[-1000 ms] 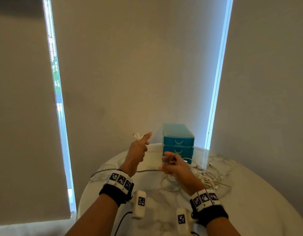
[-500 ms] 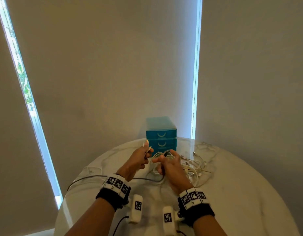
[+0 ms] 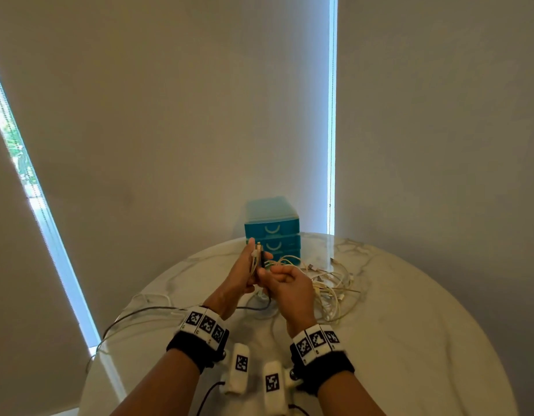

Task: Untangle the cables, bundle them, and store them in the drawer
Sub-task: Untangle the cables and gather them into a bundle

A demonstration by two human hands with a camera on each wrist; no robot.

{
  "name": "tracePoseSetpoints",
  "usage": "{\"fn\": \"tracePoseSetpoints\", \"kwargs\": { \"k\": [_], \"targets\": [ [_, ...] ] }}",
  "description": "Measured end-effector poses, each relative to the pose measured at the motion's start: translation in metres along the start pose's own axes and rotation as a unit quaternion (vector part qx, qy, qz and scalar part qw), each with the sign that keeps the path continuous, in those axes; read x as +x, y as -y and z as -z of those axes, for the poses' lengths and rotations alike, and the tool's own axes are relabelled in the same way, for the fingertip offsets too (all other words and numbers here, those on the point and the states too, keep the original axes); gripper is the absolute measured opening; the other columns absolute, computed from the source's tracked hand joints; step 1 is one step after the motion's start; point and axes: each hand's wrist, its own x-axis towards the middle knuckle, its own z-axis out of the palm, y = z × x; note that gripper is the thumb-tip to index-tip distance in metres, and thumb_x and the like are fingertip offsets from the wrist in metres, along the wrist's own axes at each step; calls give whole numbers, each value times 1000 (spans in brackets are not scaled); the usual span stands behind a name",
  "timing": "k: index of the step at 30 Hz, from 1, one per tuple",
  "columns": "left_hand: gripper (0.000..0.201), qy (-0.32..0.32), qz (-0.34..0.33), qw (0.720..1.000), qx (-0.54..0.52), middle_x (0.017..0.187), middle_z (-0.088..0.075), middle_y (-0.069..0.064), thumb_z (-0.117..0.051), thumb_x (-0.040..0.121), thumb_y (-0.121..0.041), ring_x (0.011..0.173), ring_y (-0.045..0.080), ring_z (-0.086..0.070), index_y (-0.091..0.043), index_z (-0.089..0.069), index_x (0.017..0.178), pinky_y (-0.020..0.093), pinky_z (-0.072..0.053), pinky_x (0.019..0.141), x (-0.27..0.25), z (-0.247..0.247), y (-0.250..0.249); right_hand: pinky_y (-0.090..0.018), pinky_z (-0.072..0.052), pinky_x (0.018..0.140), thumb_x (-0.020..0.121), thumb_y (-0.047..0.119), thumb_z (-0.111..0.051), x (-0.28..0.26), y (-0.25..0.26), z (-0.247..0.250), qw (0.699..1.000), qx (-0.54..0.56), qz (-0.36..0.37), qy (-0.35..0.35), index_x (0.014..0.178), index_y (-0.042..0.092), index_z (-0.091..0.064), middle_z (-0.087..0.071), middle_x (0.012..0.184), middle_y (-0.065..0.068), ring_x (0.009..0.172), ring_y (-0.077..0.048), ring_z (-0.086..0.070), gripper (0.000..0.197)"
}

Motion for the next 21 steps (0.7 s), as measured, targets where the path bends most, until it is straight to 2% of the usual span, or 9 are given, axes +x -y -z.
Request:
{"fn": "tracePoseSetpoints", "kwargs": {
  "k": [4, 6, 8, 10, 12, 14, 16, 19, 21],
  "targets": [
    [42, 10, -60, 994, 86, 100, -75, -7, -40, 111, -57, 78, 2, -67, -26, -68, 116, 21, -50, 70, 1, -2, 2, -33, -65, 69, 85, -3, -85, -1, -2, -2, 1000, 5, -11, 21, 102, -3, -62, -77, 87, -22, 77, -30, -76, 29],
    [59, 8, -102, 989, 107, 133, -72, -3, -35, 107, -68, 108, 6, -69, -28, -61, 142, 30, -55, 94, 8, 5, -1, -31, -64, 74, 84, -9, -83, -1, -5, -4, 998, -1, -26, 60, 104, 1, -61, -76, 90, -18, 82, -26, -76, 31],
    [72, 14, -127, 984, 127, 144, -66, -8, -30, 102, -79, 127, 7, -64, -33, -53, 152, 39, -50, 114, 7, 10, -15, -30, -61, 80, 82, -3, -88, -2, -7, -6, 994, -34, -45, 94, 109, 3, -66, -80, 99, -13, 90, -21, -78, 35],
    [60, 25, -182, 975, 123, 126, -71, -13, -25, 109, -67, 113, -6, -66, -32, -59, 142, 25, -53, 104, 3, 15, -31, -29, -60, 84, 84, 8, -90, -2, -5, -7, 992, -62, -50, 99, 113, 5, -71, -81, 108, -8, 97, -16, -78, 36],
    [58, 6, -198, 970, 144, 104, -66, -9, -19, 112, -60, 97, 3, -64, -24, -61, 125, 23, -51, 87, -5, 17, -45, -28, -60, 82, 88, 15, -87, 3, -1, -3, 994, -56, -51, 81, 116, 9, -74, -80, 112, -6, 101, -18, -76, 31],
    [60, 16, -196, 973, 122, 88, -58, 0, -18, 110, -62, 80, 12, -60, -22, -57, 133, 28, -51, 78, -10, 22, -48, -30, -60, 81, 93, 15, -81, 8, 3, 5, 997, -8, -59, 52, 115, 10, -75, -80, 113, -9, 97, -20, -75, 23],
    [53, 24, -180, 977, 116, 79, -48, -6, -21, 109, -65, 60, 4, -47, -32, -51, 139, 25, -47, 60, -17, 25, -47, -33, -59, 80, 96, 13, -77, 12, 8, 14, 997, 41, -70, 17, 114, 9, -76, -80, 110, -14, 93, -21, -74, 19],
    [49, -15, -173, 968, 179, 80, -49, -14, -19, 109, -64, 60, -1, -46, -31, -54, 118, 16, -42, 54, -30, 24, -51, -36, -59, 79, 98, 11, -74, 20, 23, 33, 995, 74, -53, -32, 116, 7, -74, -80, 109, -17, 92, -24, -74, 19],
    [64, -25, -128, 974, 185, 78, -48, -11, -19, 102, -78, 63, 5, -41, -25, -56, 101, 25, -37, 56, -31, 23, -47, -35, -59, 76, 97, 9, -74, 25, 35, 48, 995, 65, -32, -75, 114, 8, -76, -80, 107, -17, 87, -22, -74, 16]
  ]
}}
